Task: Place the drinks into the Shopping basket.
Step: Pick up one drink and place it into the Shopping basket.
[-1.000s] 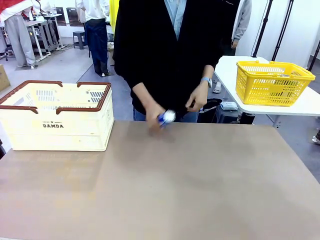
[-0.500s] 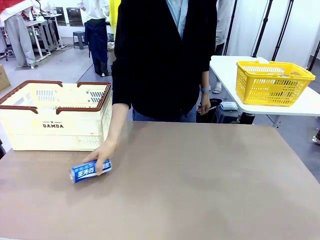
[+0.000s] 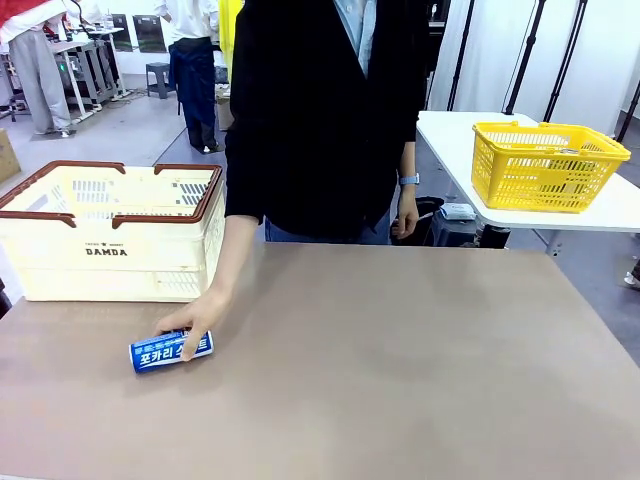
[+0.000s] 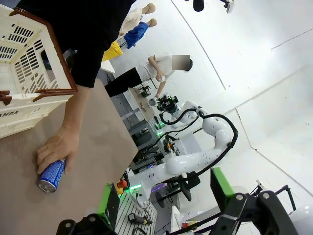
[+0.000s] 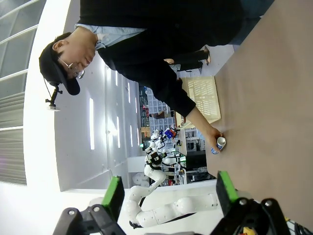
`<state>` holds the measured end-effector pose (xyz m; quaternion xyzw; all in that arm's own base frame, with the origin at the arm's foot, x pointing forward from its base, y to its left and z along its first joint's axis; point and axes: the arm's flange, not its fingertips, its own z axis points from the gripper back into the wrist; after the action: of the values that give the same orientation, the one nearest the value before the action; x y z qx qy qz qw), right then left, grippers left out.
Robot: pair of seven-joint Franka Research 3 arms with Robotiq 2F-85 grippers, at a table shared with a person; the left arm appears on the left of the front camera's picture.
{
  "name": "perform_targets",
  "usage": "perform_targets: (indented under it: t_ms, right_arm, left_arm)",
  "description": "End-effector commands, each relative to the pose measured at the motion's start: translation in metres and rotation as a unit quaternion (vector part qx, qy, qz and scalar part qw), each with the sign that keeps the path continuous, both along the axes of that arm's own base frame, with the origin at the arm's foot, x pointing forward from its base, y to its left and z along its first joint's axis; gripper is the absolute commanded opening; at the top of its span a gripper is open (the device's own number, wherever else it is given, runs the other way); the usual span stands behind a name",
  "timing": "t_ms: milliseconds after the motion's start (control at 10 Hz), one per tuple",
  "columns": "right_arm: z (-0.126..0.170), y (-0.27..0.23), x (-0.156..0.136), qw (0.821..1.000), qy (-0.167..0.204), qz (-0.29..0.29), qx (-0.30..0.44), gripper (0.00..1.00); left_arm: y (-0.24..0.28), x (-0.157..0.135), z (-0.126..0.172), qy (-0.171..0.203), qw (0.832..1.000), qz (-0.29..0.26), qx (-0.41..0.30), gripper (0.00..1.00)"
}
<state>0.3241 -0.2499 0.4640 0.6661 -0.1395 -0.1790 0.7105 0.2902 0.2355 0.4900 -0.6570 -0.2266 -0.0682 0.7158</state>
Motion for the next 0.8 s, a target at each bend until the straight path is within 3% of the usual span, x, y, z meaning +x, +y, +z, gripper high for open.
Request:
perform_targets:
  t_ms: [0, 500, 700]
  right_arm:
    - [0.003, 0.002, -0.004, 1.000, -0.003, 0.006, -0.002, 1.00]
    - [0.003, 0.002, -0.004, 1.000, -0.003, 0.006, -0.002, 1.00]
    - [0.003, 0.002, -0.004, 1.000, -0.003, 0.006, -0.002, 1.00]
  left_arm:
    - [0.000, -0.004, -0.001, -0.008, 1.000, -0.008, 0.003, 1.00]
    - [0.000, 0.000, 0.000, 0.000, 1.000, 0.000, 0.000, 1.00]
    - [-0.019, -0.012, 0.021, -0.036, 0.999, -0.011, 0.029, 1.00]
